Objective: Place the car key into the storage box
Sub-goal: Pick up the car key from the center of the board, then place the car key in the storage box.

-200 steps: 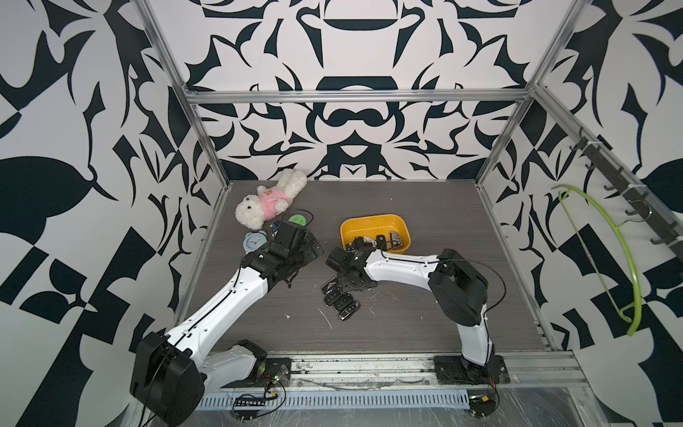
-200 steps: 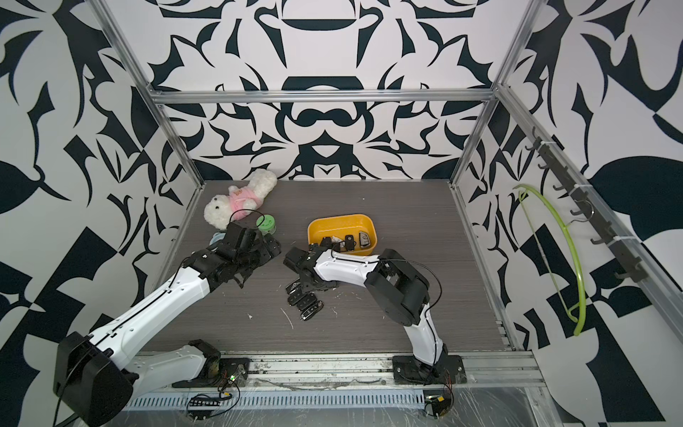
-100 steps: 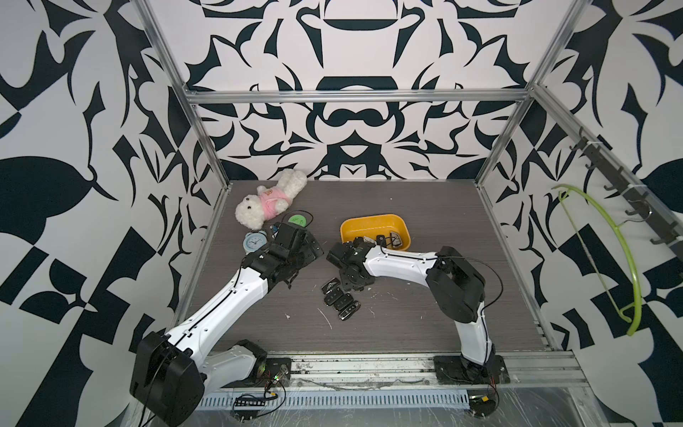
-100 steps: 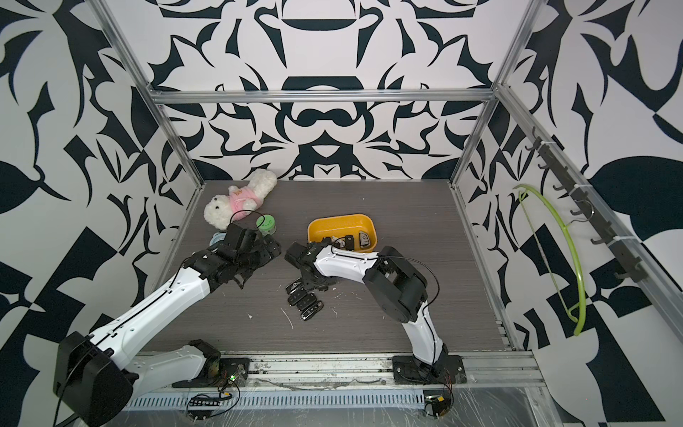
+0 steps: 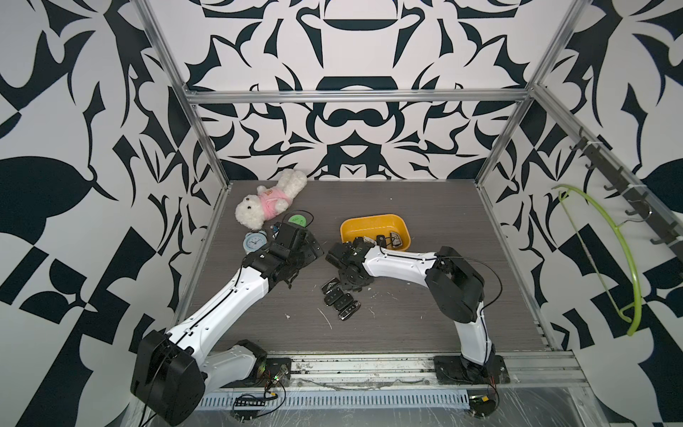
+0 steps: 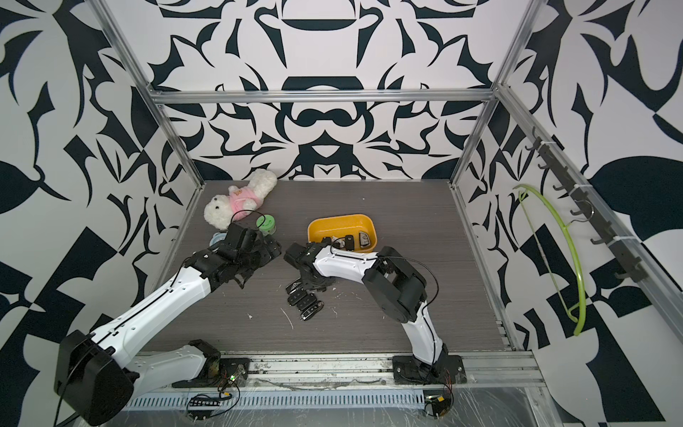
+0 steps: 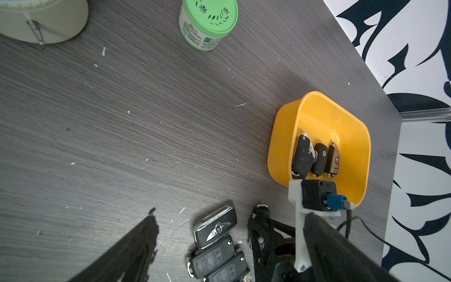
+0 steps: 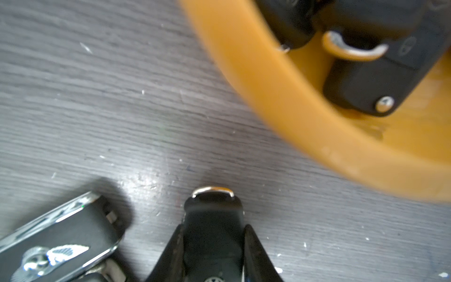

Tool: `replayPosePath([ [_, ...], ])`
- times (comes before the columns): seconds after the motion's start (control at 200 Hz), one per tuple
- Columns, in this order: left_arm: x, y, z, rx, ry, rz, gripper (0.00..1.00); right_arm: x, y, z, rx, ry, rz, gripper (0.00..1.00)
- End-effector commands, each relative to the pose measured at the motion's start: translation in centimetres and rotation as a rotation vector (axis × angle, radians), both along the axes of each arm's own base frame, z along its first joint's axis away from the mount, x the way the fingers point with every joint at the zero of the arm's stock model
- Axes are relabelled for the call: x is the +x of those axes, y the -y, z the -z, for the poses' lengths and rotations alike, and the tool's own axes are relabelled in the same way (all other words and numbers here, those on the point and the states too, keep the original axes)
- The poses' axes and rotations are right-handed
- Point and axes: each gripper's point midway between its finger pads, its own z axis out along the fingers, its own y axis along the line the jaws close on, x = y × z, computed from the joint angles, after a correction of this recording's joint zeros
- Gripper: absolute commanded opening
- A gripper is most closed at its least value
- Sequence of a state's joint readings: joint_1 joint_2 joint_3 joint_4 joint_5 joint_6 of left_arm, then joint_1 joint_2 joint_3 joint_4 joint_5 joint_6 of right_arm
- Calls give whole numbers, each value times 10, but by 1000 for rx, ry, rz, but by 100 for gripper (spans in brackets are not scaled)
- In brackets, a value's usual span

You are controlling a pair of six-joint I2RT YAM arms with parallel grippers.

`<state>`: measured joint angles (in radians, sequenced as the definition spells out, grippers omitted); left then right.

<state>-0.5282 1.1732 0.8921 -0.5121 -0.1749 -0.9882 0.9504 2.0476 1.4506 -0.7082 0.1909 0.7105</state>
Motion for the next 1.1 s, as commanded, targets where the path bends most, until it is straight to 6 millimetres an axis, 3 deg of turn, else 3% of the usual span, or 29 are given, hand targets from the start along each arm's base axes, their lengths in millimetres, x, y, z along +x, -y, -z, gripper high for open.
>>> replayPosePath([
  [0.0,3,1,-5,-4,7,5,99,-3,8,-9,-27,-8,-9,0],
  [0.235,0,-13,2,35,13,-30,99,-3,-14,-57,82,30,-149,0],
  [0.4,-1,-31,21,31,-35,-83,99,-10,-30,-85,175,17,-223,0],
  [0.52,-4,-43,36,8,-75,-119,99,-21,-52,-112,323,7,-305,0],
  [0.635,-7,-48,47,-14,-99,-143,99,-16,-54,-141,375,67,-320,0],
  [0.815,-9,-42,58,-42,-135,-134,99,8,-35,-172,358,171,-288,0],
  [1.095,-6,-24,64,-94,-166,-61,99,61,29,-166,259,205,-116,0],
])
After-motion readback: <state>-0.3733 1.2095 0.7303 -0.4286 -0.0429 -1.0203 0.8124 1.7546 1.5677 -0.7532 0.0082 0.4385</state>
